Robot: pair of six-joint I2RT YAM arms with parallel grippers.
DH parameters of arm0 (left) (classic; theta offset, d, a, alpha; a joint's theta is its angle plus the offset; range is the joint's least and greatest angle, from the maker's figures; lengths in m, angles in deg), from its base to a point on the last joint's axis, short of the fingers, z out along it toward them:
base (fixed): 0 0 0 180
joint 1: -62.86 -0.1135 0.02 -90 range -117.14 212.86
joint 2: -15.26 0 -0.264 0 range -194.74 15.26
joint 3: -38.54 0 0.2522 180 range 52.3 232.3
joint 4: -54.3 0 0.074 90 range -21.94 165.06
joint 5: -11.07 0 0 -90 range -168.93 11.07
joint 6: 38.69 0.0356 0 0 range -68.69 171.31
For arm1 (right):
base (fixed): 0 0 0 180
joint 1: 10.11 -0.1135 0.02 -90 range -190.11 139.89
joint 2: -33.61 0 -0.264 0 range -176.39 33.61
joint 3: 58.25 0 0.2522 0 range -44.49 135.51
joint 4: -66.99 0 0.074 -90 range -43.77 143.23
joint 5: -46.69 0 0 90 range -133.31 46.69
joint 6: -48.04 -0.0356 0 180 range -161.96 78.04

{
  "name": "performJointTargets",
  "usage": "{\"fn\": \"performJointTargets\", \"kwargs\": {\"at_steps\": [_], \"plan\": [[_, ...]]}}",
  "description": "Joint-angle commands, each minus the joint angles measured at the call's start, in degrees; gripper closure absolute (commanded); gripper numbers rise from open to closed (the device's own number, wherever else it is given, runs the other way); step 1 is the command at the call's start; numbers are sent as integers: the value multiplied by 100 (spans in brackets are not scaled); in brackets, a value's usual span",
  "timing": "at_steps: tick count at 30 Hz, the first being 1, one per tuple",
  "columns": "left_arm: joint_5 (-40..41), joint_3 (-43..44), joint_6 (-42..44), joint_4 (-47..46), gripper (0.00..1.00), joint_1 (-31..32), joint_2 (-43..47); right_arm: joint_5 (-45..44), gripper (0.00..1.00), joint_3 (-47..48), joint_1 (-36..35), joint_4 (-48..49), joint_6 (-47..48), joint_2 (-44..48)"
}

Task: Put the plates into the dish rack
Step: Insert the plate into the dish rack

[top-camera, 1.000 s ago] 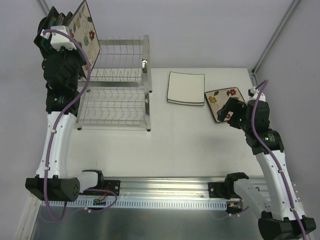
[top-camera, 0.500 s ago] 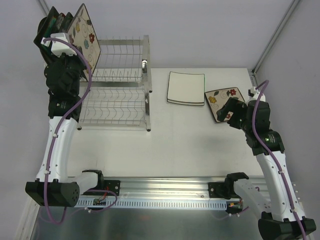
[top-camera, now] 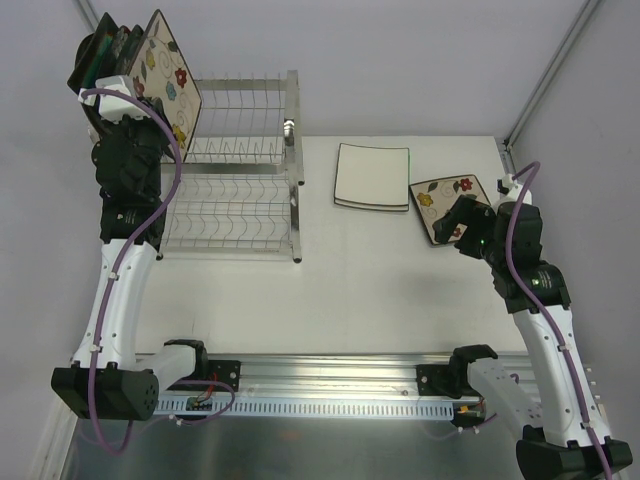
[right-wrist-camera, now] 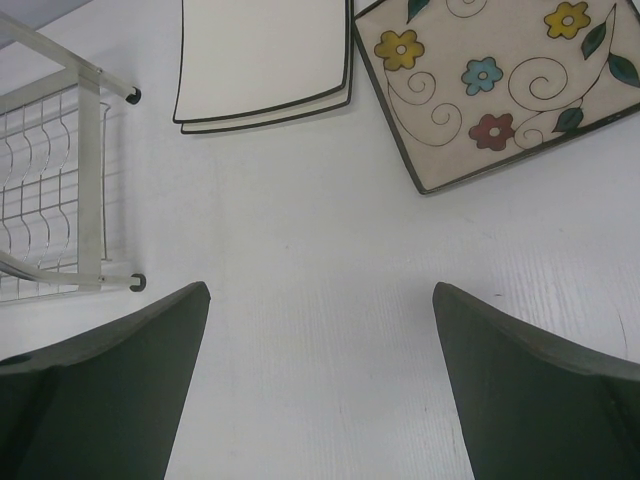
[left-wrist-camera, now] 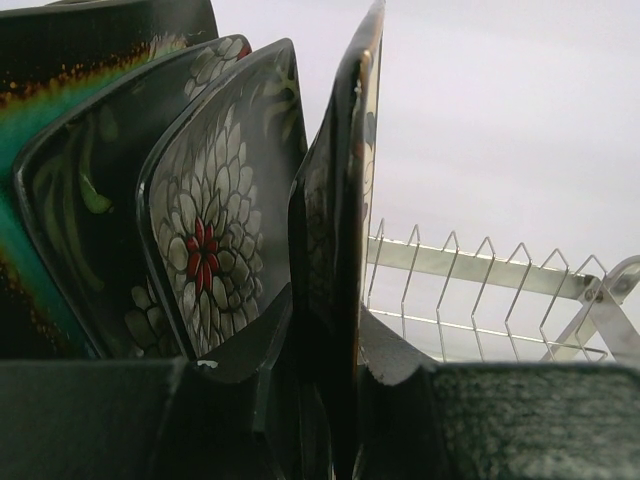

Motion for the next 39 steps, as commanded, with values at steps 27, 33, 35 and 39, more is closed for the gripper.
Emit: {"fn": "performJointTargets", "kwargs": {"at_steps": [27,33,35,39], "plan": [[114,143,-95,-1156,87,-25,-70,49,0,-43,38,110,-58,177],[210,-42,-130,-1077,77,-25,141,22,0,-61,56,101,-50,195],[254,-42,-130,-1015,74,-25,185,40,1,-52,47,110,-58,177],[281,-33,-104,-918,66,-25,229,84,0,-70,64,154,-85,151]]}}
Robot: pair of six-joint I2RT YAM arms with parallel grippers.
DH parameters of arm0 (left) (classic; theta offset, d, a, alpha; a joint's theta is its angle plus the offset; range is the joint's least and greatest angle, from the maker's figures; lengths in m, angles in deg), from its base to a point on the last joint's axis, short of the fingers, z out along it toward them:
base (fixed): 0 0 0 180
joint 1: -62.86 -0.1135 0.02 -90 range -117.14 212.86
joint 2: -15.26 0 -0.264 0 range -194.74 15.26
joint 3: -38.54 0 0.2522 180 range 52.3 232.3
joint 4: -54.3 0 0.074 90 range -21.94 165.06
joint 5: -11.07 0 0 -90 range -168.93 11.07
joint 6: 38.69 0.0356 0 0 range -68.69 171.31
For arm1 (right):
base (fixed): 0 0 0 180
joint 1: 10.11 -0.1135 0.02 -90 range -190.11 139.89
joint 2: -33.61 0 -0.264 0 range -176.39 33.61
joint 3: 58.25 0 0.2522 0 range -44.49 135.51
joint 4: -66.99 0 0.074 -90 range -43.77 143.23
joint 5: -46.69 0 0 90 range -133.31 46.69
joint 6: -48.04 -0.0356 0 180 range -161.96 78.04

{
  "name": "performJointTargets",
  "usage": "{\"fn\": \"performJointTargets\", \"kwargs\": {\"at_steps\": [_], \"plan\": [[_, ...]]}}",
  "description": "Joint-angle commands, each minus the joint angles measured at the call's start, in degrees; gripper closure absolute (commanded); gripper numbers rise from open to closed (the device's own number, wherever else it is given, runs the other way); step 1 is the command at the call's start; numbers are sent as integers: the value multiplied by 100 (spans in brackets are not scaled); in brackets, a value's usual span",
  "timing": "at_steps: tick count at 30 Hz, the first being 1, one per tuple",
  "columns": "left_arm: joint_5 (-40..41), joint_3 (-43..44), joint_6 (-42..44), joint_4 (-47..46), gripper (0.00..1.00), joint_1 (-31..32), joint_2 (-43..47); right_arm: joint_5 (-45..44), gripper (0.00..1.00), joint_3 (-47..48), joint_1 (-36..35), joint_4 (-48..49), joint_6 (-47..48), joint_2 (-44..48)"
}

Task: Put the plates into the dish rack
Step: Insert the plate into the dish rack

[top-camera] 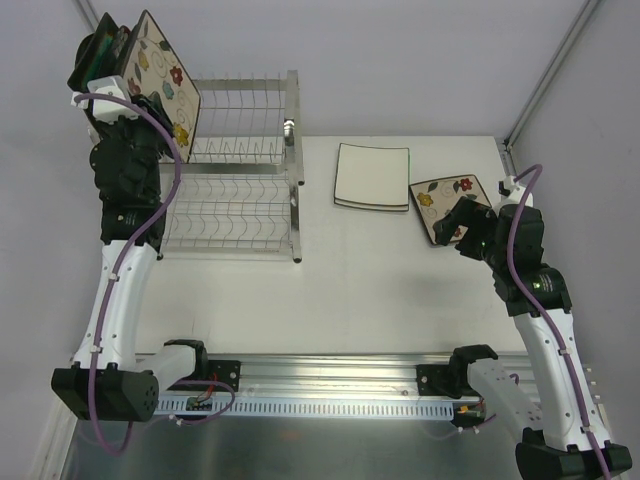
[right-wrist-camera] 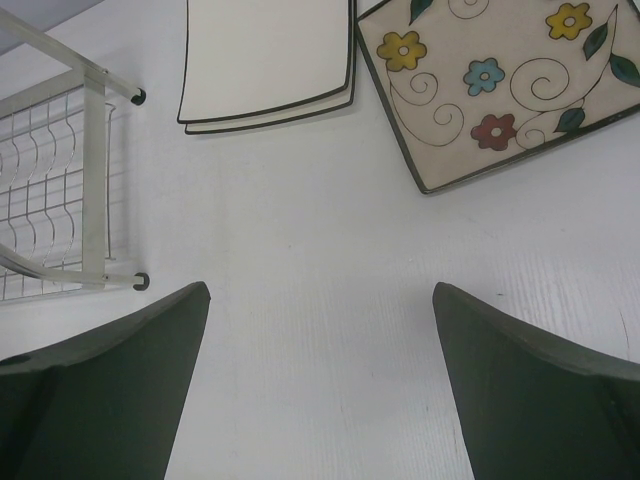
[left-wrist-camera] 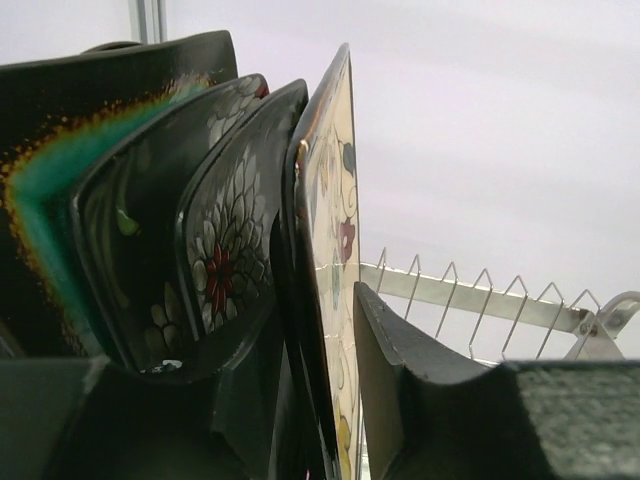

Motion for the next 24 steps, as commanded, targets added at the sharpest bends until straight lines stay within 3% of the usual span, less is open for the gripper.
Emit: {"fn": "performJointTargets", "kwargs": {"at_steps": [1,5,21,24], "plan": [[128,61,-16,-481,66,-25,231,44,1,-15,49,163,-89,26],[163,105,19,-384,61,-25,257,53,0,-33,40,180,-80,43],[172,245,72,55,3,-25,591,53,1,-85,49,180,-133,88],[163,228,63,160,1,-16,679,53,0,-86,40,198,-151,79]]}}
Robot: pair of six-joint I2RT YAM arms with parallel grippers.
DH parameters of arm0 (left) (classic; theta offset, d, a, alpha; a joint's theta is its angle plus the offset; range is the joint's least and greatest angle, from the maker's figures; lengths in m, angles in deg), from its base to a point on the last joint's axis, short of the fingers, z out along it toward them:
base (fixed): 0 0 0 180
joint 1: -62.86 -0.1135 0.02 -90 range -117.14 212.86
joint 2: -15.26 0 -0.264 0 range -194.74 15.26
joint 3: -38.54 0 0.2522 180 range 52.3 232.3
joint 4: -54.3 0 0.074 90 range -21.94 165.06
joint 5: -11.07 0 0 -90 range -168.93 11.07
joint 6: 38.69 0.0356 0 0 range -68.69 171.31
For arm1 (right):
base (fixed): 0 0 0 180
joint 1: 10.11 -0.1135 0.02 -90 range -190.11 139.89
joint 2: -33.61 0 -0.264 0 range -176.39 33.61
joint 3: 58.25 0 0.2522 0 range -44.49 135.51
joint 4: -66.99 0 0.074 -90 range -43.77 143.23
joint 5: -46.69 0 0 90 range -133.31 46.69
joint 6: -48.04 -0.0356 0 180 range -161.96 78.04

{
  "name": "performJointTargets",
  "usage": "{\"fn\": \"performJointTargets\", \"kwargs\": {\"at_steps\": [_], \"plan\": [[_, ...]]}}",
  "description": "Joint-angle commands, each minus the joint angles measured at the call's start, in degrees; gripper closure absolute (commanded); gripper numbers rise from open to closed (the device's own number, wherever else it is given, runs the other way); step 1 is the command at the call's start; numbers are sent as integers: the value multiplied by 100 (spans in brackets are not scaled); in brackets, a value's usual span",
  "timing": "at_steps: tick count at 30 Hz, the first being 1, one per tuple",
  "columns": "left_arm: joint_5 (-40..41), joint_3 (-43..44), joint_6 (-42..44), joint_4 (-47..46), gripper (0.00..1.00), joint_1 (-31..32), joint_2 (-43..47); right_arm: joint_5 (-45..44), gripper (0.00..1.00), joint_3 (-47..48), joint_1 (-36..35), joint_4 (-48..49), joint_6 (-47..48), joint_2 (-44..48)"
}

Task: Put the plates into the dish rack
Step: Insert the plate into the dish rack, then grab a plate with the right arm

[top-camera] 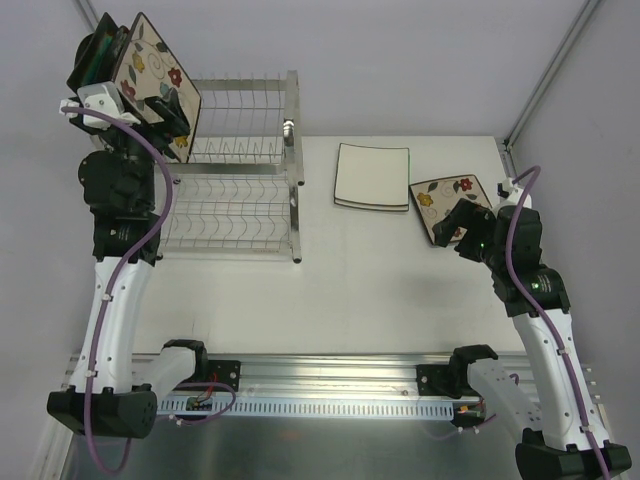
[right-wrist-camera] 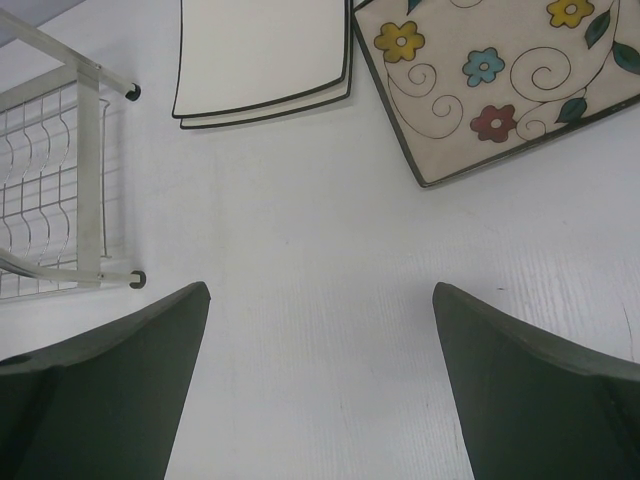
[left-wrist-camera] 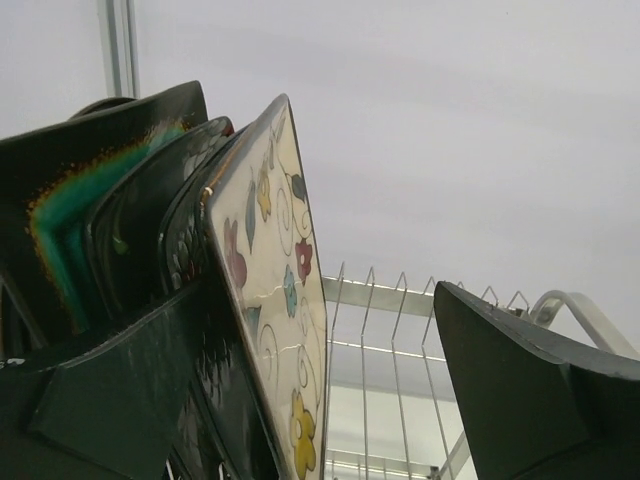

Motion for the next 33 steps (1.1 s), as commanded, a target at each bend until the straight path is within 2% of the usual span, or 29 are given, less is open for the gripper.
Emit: {"fn": "performJointTargets", "kwargs": {"at_steps": [1,10,18,22,24,26,33], "plan": [[425,188,146,18,1,-112,231,49,1,32,36,187,-109,40],[302,4,-187,343,1,-112,662,14,0,191,45,126,-162,-101],[-66,-365,-926,1327,1,-112,1434,49,0,375,45,283,-197,-391],[-391,-663,-1269,1960,1,-112,1918,-153,0,157,45,687,-538,-391],[-532,-988,-1471,2258,1,-112,2278,-223,0,33,54,1011,-680,-400],[-997,-1487,-1602,2313,1,-112,2690,-66,0,-177,54,1337,-751,-514],[-1736,-2711,-1858,3226,1,-112,3755,961,1,-99,54,1952,-1145,-1559]]}}
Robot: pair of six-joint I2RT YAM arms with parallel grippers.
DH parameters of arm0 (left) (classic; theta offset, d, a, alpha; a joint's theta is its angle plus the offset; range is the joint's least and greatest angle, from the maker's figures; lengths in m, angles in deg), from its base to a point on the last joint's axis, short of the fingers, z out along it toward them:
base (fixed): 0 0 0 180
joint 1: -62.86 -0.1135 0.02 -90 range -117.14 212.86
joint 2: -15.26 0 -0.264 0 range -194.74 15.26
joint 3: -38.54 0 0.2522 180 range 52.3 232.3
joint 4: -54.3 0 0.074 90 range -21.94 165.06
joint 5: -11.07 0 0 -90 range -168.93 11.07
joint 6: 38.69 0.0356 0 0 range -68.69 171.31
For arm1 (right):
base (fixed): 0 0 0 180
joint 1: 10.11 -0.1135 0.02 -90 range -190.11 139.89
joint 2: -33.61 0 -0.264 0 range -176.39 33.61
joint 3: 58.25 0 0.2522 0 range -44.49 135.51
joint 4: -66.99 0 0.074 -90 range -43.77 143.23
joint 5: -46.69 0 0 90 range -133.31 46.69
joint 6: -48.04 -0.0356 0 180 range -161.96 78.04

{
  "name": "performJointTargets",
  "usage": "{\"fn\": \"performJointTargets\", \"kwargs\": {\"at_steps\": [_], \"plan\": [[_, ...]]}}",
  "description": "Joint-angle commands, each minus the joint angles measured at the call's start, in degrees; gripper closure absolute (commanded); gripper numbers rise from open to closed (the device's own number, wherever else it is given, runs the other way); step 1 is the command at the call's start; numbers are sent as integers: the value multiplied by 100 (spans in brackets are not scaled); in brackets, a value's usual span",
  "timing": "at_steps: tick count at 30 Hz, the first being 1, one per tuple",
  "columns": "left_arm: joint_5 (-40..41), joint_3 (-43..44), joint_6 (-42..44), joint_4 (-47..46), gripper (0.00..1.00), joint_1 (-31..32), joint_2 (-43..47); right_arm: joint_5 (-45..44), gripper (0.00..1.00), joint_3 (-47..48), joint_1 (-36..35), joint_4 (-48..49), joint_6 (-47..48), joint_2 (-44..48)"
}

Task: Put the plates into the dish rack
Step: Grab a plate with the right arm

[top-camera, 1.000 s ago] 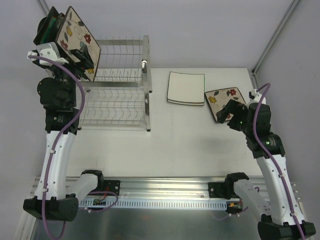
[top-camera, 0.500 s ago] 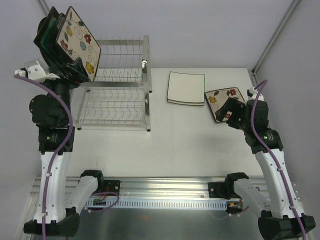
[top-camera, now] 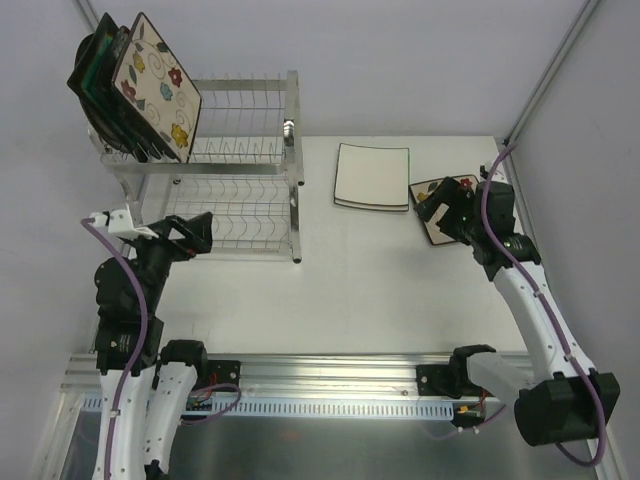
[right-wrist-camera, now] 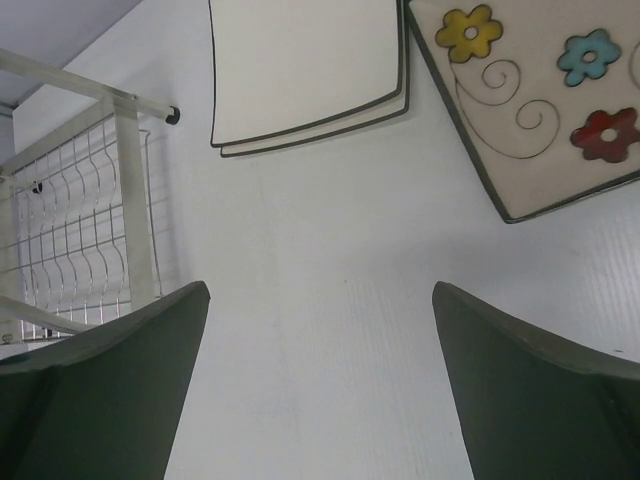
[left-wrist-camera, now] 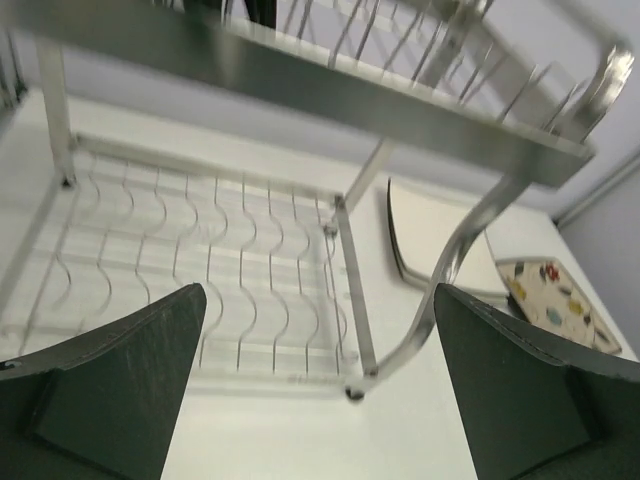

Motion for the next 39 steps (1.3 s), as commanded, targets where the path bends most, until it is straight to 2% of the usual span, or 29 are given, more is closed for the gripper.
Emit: {"fn": "performJointTargets", "kwargs": {"at_steps": [1,4,7,10,18,25,29,39], "plan": [[-548,-497,-204,621,1,-58,420,641,1,69,71,614,-387,-379],[-434,-901,-325,850,1,-58,938,994,0,-202,159,1219,-739,-670],[-214,-1263,-352,903,1,-58,1684,617,0,-467,185,1598,-845,-846],[-380,-1369,-168,991,1,-58,1889,414,0,-678,457,1765,-959,-1039],[-601,-1738,-133,1193,1,-40,1774,615,3,-1635,1810,2555,-1740,-1163],[-759,-1985,-168,1202,1,13,1819,993,6,-2417,2865,3460,-1979,-1320],[-706,-2002,-133,1202,1,30,1819,1169,8,-2567,3138,3988,-2137,-1672],[-750,-2002,-133,1202,1,30,1792,1556,18,-2620,3183,5736,-2690,-3051]]}}
